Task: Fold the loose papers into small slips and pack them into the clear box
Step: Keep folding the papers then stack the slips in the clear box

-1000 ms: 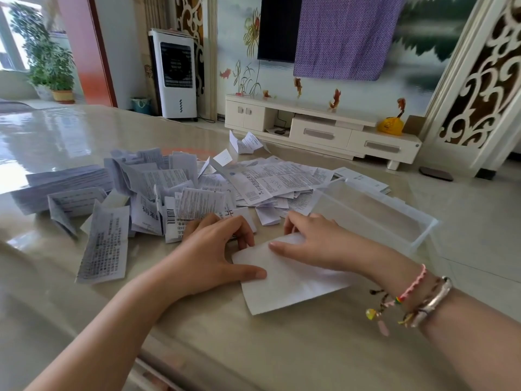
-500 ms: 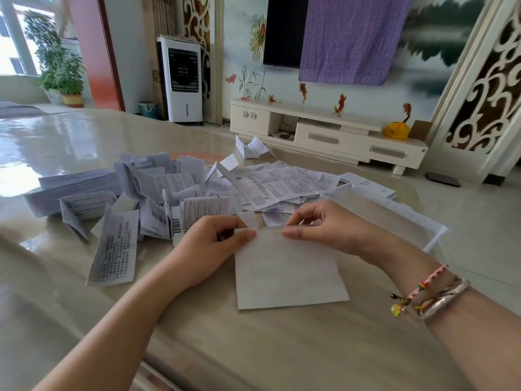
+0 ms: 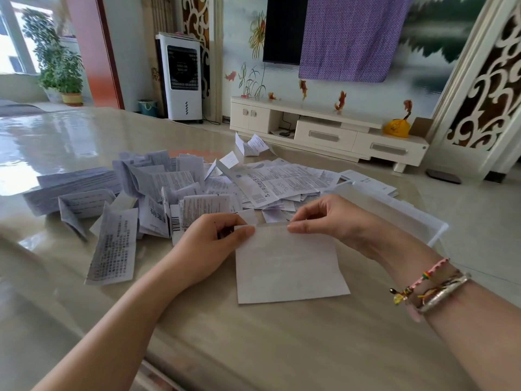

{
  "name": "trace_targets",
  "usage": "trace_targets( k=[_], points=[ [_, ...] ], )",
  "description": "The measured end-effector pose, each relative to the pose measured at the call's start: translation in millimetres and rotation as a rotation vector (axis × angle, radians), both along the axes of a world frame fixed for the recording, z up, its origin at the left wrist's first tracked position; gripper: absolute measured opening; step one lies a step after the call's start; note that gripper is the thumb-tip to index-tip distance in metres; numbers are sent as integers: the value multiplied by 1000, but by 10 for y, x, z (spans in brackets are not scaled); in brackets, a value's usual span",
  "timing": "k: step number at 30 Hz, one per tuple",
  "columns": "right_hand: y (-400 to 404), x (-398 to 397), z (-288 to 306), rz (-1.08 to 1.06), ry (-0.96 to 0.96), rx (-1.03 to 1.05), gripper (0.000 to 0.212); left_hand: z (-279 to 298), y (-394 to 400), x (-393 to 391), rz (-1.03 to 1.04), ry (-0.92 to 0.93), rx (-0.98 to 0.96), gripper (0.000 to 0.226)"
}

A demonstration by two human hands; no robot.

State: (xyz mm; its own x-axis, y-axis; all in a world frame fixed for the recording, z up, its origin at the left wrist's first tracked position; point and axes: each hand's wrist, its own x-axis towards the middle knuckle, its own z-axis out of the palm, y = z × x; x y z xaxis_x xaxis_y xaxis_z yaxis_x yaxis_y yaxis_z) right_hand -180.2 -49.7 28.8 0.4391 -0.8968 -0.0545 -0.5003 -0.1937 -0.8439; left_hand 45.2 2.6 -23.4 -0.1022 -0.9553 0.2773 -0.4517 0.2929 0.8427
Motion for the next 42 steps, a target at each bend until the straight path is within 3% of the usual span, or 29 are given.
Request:
trace_targets(
  k=[10,24,33,37,39,42],
  points=[
    [-85,91,-25,-67,54,-5,12,-24,-22,-19,60,-124,-44,15],
    [-106,96,-52,-44,39,22,8,11,-10,-36,110,-217,-44,32],
    [-111,101,-68,-58,32,32,9,9,-13,-32,122,-241,-62,28],
    [-117,111,-72,-51,38,26,7,4,-1,-43,150,-330,-137,8],
    [-119,126,-80,-41,80,2,6,-40,2,-58,162,-404,-190,33],
    [-116,155,-111,-44,168,-58,6,-39,19,-106,101,-536,-293,29]
  ],
)
